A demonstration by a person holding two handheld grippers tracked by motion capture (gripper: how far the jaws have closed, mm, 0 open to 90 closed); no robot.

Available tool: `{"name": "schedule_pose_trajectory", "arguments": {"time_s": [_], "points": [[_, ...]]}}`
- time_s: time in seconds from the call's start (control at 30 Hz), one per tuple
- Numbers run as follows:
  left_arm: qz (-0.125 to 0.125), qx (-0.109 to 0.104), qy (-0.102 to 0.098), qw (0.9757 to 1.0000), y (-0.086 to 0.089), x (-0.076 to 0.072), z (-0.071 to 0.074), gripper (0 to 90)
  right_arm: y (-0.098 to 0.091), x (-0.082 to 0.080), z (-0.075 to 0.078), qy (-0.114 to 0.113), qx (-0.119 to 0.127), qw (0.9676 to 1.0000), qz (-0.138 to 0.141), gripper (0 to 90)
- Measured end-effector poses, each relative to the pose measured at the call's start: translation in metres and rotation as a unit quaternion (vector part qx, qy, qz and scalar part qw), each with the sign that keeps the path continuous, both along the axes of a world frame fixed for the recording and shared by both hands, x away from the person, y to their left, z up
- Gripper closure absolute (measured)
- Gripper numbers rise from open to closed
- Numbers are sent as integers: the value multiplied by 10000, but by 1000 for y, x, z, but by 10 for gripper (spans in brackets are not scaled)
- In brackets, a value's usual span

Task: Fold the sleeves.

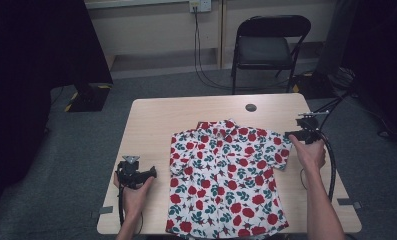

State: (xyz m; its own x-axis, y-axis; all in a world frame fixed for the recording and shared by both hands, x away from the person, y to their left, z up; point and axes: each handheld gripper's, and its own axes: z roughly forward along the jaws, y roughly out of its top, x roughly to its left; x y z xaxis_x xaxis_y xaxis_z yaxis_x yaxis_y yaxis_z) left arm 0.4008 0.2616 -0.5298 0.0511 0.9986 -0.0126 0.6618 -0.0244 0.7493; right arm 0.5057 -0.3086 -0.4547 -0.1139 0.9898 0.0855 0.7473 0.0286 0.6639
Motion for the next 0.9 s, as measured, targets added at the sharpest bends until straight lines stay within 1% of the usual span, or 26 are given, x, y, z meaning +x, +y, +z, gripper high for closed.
{"name": "schedule_pose_trajectory", "arguments": {"time_s": [0.03,0.07,0.1,0.13,0.3,0.37,0.5,0.57,0.6,0.67,0.73,0.77,0.9], "points": [[-1,2,2,10000,0,0,0,44,0,1,-2,30,-17,10000,27,552],[0,2,2,10000,0,0,0,44,0,3,-6,81,-88,9999,3,563],[1,0,1,10000,0,0,0,44,-1,5,-8,90,-98,9999,-27,567],[-1,1,2,10000,0,0,0,44,-2,6,-11,106,-73,9999,-27,573],[-1,2,2,10000,0,0,0,44,-2,10,-21,182,-132,9997,-102,577],[1,0,1,10000,0,0,0,44,-2,10,-25,220,-100,9996,-128,577],[1,1,2,10000,0,0,0,44,-4,12,-29,245,-109,9995,-179,568],[-1,2,2,10000,0,0,0,44,-3,14,-31,274,-172,9993,-204,566],[1,0,1,10000,0,0,0,44,-3,14,-32,298,-146,9993,-195,565],[0,2,1,10000,0,0,0,44,-3,15,-33,284,-184,9991,-259,563],[-1,2,1,10000,0,0,0,44,-3,16,-35,300,-175,9991,-239,550],[-1,2,1,10000,0,0,0,44,-3,16,-36,287,-225,9989,-309,553],[1,1,1,10000,0,0,0,44,-1,17,-40,301,-268,9987,-316,547]]}}
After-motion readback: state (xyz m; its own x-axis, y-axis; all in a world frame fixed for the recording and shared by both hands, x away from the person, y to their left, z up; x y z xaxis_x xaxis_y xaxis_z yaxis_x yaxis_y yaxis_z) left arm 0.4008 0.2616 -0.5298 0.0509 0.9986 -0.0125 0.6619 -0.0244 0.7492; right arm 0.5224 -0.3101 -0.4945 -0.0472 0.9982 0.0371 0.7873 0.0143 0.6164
